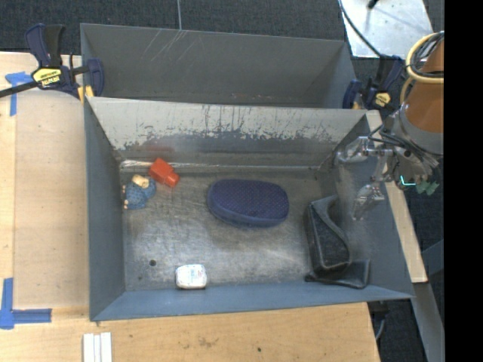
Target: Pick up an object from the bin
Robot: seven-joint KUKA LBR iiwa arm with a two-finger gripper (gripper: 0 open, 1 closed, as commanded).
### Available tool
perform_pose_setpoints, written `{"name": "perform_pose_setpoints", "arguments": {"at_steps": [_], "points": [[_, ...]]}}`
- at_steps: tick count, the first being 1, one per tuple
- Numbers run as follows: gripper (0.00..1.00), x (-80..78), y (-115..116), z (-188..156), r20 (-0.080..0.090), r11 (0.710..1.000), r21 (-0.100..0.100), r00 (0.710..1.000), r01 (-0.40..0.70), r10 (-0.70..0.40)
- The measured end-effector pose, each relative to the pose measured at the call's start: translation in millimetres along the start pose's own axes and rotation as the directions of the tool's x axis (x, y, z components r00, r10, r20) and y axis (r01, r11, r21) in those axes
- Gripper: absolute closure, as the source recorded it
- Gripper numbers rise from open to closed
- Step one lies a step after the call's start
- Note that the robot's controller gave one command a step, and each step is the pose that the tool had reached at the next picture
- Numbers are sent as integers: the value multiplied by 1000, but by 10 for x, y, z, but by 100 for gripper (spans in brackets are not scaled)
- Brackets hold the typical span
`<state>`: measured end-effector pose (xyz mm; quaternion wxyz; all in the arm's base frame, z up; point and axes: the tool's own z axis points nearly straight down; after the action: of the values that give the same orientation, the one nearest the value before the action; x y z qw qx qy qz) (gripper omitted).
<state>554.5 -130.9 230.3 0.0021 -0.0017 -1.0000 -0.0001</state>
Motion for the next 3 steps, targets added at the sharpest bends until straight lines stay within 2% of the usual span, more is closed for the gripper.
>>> {"name": "perform_pose_setpoints", "arguments": {"at_steps": [1, 2, 3], "points": [[0, -37, -158, 1073, 22, 1000, 1, 1000, -1, 1], [0, -86, 162, 689, 12, 970, -2, 970, -244, 244], [0, -339, 714, 1592, 11, 995, 1, 995, -97, 97]]}}
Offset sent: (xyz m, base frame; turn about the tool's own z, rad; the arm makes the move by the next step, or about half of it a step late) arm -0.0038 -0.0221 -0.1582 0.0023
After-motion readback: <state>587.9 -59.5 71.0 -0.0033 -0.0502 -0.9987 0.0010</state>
